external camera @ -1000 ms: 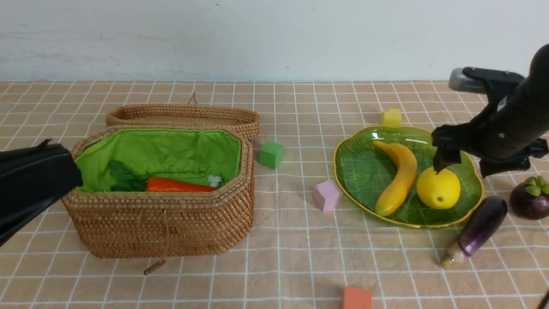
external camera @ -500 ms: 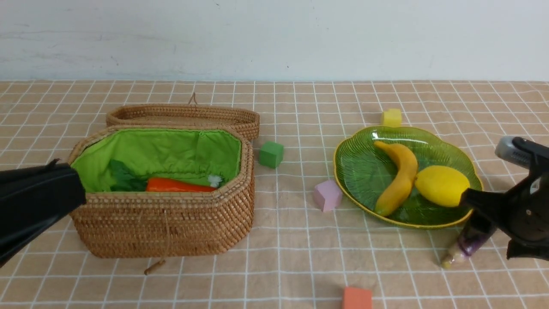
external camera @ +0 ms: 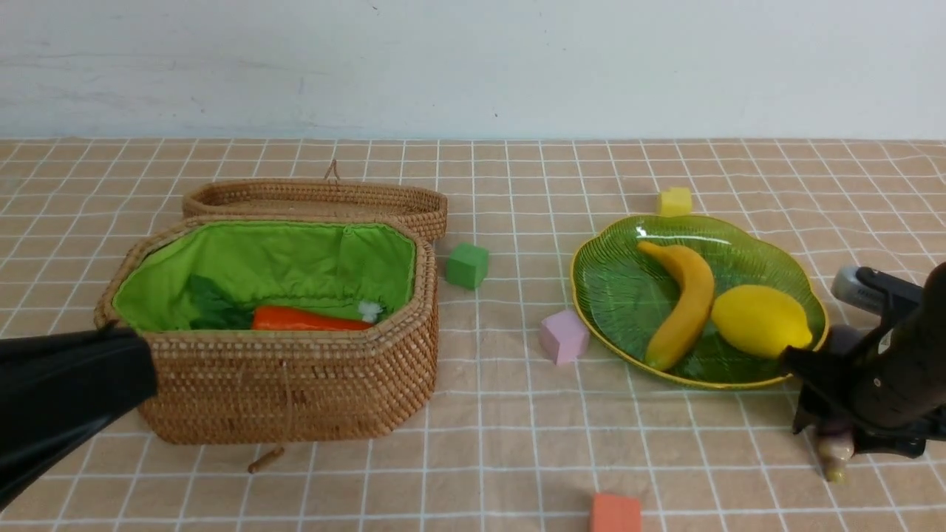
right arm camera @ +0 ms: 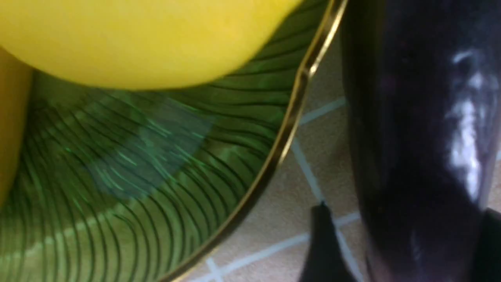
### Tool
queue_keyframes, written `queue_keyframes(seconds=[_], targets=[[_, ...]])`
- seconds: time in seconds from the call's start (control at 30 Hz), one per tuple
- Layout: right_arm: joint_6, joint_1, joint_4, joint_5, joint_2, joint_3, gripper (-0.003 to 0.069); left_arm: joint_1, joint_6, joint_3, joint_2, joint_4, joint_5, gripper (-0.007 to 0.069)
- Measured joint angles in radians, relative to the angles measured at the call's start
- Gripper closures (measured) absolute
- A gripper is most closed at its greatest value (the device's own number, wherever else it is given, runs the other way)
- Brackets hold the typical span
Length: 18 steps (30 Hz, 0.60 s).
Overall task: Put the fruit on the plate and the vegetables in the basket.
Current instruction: Grab an eggplant with your right arm and place it in the basket on the left.
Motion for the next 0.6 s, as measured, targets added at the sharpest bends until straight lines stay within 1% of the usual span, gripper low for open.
queue_keyframes(seconds=[0.03,0.07,0.1,0.13,0.23,0.33,0.37,0.4,0.43,0.5,0.57,0.6], targets=[[-0.009,0.0,-0.002,0.011,0.0,0.0,0.029,0.0,0.0,0.0,0.0,-0.012,0.0,0.063],[-0.015,0.0,-0.002,0.017,0.0,0.0,0.0328,0.0,0.0,0.0,0.0,-0.016,0.0,0.0629],[-0.022,0.0,-0.002,0.023,-0.001,0.0,0.0365,0.0,0.0,0.0,0.0,-0.02,0.0,0.0629],[-0.031,0.0,-0.002,0.03,-0.003,0.0,0.0382,0.0,0.0,0.0,0.0,-0.021,0.0,0.0629],[-0.054,0.0,-0.001,0.085,-0.024,0.002,0.0378,0.0,0.0,0.0,0.0,-0.022,0.001,0.0626],[-0.057,0.0,0.0,0.202,-0.093,0.005,0.0378,0.0,0.0,0.0,0.0,-0.017,0.002,0.0624],[-0.057,0.0,0.001,0.21,-0.107,0.005,0.0378,0.0,0.0,0.0,0.0,-0.017,0.002,0.0624],[-0.06,0.003,0.009,0.287,-0.181,0.006,0.0378,0.0,0.0,0.0,0.0,-0.008,0.002,0.0625],[-0.064,0.01,0.015,0.304,-0.218,0.006,0.0378,0.0,0.0,0.0,0.0,-0.002,0.002,0.0625],[-0.118,0.048,0.04,0.346,-0.305,-0.011,0.0378,0.0,-0.001,0.0,0.0,0.014,0.005,0.0625],[-0.164,0.079,0.066,0.359,-0.336,-0.035,0.0378,0.0,-0.015,0.0,0.0,0.047,0.015,0.0625],[-0.279,0.152,0.136,0.369,-0.364,-0.11,0.0378,0.0,-0.057,0.0,0.0,0.093,0.035,0.0625]])
